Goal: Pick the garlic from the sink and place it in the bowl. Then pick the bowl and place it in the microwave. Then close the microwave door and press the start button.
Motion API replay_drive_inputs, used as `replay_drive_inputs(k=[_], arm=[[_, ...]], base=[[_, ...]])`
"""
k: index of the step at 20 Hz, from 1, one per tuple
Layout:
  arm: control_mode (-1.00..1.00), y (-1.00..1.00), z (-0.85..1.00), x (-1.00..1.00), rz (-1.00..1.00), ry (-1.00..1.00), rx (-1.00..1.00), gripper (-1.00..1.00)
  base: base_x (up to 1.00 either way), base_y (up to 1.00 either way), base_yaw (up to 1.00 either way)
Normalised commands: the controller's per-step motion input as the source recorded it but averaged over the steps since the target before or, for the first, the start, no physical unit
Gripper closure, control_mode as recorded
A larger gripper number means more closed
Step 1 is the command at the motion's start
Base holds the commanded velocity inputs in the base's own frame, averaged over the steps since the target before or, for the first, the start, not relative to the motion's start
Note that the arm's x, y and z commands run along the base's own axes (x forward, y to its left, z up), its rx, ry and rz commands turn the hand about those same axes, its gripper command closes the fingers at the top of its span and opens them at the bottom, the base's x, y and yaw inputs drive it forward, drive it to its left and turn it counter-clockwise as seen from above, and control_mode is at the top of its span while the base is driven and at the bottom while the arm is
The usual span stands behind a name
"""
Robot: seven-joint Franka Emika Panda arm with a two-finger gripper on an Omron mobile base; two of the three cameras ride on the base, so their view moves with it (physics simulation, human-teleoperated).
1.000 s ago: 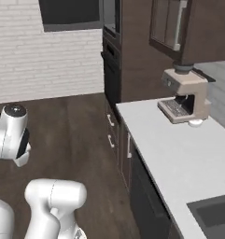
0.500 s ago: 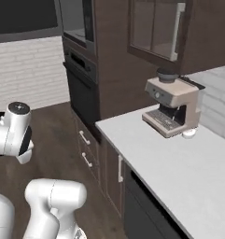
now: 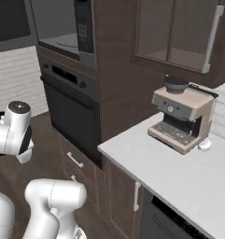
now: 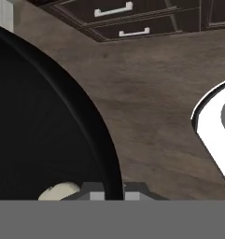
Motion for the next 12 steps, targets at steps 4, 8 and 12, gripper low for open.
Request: replay_drive_inputs(k=[4, 8, 12], arm=[[1.0, 0.0, 0.0, 0.0, 0.0, 0.0, 0.0, 1.0], [1.0, 0.0, 0.0, 0.0, 0.0, 0.0, 0.0, 1.0], [1.0, 0.0, 0.0, 0.0, 0.0, 0.0, 0.0, 1.0]], base=[[0.64, 1.0, -0.43], [0.35, 0.98, -0.48], [0.17, 0.87, -0.49]])
